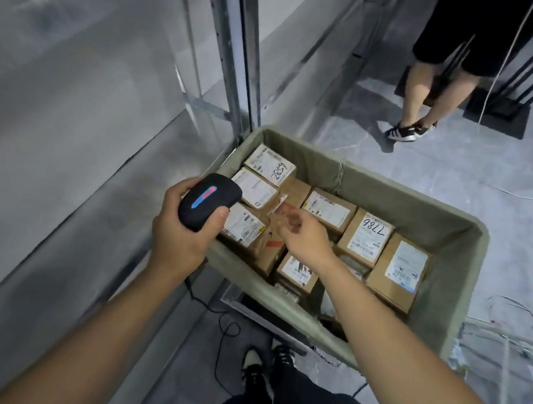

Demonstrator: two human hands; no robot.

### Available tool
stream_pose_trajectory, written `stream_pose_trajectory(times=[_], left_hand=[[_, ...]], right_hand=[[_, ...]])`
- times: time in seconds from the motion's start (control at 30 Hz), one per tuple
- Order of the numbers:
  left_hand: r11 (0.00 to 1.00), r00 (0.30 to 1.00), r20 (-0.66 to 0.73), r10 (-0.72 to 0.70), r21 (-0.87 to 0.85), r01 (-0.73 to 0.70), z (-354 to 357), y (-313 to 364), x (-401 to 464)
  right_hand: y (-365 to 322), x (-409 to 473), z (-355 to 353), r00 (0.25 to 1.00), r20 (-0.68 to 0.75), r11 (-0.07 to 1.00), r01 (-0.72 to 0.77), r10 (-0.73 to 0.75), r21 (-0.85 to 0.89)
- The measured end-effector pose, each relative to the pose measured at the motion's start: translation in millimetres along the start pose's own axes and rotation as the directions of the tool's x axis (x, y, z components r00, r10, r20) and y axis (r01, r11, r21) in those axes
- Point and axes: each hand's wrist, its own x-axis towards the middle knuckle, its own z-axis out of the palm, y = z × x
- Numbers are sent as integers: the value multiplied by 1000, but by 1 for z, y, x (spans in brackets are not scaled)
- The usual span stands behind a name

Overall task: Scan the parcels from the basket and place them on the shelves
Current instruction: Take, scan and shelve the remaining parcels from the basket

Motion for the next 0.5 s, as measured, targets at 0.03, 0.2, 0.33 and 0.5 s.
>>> stream_pose_trajectory(times=[0.03, 0.2, 0.33, 0.5], left_hand=[[1000, 1000, -4, -6, 16, 6, -1, -2, 0], [997, 997, -51, -64, 50, 67, -5, -17, 5], [993, 994, -66, -90, 69, 95, -2, -22, 6], [984, 983, -96, -154, 76, 161, 1, -27, 7]], right_hand=[[-3, 9, 3, 1000, 22, 1000, 1, -1, 0], [-9, 50, 20, 993, 114, 996, 51, -43, -68], [0, 76, 38, 978, 208, 995, 51, -33, -81], [9, 83, 58, 960, 278, 992, 61, -29, -110]])
